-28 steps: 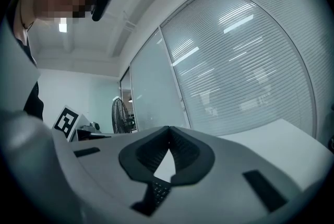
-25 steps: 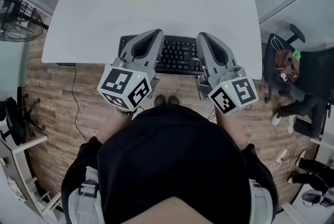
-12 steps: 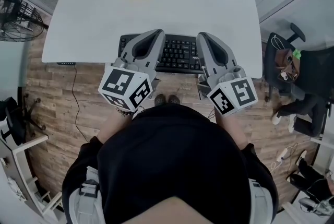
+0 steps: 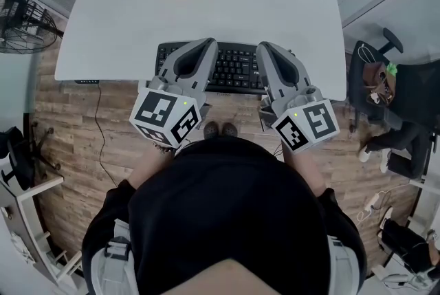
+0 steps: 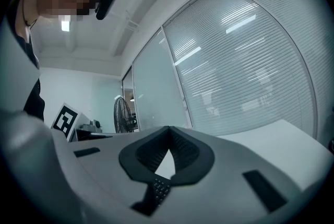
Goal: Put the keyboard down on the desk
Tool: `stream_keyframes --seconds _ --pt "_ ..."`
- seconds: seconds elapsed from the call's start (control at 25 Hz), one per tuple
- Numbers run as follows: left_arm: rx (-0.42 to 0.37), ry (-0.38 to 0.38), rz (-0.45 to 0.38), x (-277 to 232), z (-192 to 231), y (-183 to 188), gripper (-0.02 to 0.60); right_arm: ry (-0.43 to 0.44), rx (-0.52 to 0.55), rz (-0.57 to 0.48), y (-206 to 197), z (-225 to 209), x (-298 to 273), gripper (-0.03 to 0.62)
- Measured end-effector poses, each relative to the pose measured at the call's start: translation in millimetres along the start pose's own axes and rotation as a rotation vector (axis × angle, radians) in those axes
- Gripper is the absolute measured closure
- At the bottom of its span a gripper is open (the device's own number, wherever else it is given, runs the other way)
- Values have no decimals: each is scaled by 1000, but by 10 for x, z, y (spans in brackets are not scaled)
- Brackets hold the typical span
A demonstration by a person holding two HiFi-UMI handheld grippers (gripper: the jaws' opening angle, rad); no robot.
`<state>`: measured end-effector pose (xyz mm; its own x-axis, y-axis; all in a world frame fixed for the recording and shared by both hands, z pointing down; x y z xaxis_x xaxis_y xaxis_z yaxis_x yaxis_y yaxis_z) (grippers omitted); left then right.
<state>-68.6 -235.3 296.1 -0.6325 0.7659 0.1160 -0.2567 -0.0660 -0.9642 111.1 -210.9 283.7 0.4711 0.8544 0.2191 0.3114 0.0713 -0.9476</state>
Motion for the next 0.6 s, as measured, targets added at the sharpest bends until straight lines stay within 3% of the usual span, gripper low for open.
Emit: stream_keyframes --seconds 0.16,0.6 --pt "-35 5 7 12 -9 -1 569 4 0 1 15 17 0 591" --pt "-32 9 8 24 25 -8 569 11 -14 4 -1 36 -17 591"
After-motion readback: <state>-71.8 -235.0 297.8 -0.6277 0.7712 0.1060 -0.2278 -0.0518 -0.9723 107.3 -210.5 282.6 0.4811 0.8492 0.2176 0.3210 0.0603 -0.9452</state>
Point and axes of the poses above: the fingertips, and each gripper's own axes: x backward along the fingers, z to its left, y out of its top, the point moved 7 cm from there along x, backward along the fingers, and after that the axes turned 10 degrees about -z, right-handed, at the moved point
